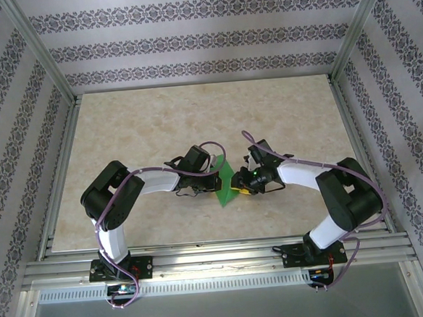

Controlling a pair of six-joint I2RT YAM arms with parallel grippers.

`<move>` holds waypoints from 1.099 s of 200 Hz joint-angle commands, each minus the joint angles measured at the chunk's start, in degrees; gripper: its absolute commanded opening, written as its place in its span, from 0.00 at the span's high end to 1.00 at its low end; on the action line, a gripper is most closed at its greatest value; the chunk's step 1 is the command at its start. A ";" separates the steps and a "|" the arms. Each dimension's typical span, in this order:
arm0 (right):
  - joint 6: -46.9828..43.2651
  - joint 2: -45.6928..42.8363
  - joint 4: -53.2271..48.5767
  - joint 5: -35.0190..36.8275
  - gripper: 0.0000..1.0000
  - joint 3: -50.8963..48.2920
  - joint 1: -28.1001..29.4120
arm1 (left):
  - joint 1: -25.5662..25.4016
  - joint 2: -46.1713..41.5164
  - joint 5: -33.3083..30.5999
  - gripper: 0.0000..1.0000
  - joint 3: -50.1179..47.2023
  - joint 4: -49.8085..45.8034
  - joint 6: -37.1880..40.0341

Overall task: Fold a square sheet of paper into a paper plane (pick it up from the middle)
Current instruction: Turn over the paper at the center of the table.

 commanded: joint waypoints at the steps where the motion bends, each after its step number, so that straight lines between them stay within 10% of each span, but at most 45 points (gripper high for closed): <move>1: -0.75 1.22 3.13 -1.71 0.61 1.84 -1.27 | 0.05 1.87 0.18 1.00 -1.36 -5.33 0.16; 88: -0.37 6.98 10.58 -9.77 0.55 2.44 -4.98 | 0.04 1.43 -0.25 1.00 -1.17 -5.83 0.08; 220: -2.66 14.31 16.10 -14.10 0.79 3.19 -5.56 | 0.07 -1.03 0.19 1.00 -2.67 -2.34 -1.90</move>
